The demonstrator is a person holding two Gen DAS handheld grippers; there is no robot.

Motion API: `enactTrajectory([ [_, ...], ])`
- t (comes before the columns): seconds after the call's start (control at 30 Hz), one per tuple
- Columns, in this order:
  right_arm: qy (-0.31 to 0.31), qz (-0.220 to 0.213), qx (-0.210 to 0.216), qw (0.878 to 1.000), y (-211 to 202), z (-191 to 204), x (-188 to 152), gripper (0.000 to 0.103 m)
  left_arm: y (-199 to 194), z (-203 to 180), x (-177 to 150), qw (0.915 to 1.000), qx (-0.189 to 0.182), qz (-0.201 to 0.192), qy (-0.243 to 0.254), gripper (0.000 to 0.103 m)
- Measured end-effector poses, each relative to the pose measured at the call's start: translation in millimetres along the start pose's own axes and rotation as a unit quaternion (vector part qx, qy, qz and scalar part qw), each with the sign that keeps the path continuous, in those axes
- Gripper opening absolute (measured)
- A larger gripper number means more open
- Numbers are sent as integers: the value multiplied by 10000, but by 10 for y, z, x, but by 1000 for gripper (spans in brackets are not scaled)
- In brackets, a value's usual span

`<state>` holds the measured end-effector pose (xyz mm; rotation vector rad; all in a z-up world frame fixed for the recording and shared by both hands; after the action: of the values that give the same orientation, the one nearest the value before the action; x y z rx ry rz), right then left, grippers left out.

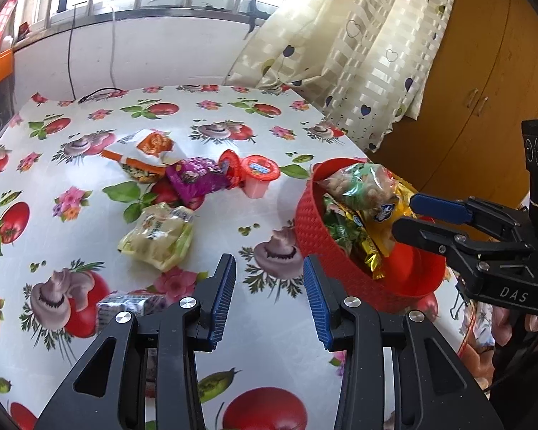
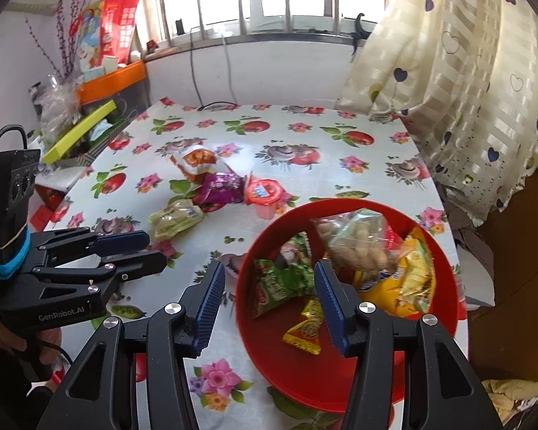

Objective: Organize snacks
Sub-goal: 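Move the left tool to the pale yellow bread bag while the right approaches the white-orange chip bag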

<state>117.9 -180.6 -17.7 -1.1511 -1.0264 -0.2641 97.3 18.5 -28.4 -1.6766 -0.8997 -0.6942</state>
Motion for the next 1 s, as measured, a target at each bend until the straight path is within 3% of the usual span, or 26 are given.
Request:
enactTrajectory([
  [0.47, -172, 81, 203, 9996, 153, 246, 44, 50, -94, 417, 50, 9990, 370, -120, -205, 41],
  [1.0, -229, 223, 309, 9990, 379, 387, 104, 53, 38, 639, 51, 9988, 426, 0, -224, 45],
])
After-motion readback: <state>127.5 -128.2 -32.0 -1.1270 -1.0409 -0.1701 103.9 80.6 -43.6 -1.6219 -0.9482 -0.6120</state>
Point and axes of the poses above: each gripper's, at about its wrist camera, not at the fingertips, and y roughly the way its jaws point, z to its left, x to its top, the point moved 6 cm from there along y, roughly the way its jaws point, and after that the axes turned 13 degrees about -z, right-handed, at the moved point
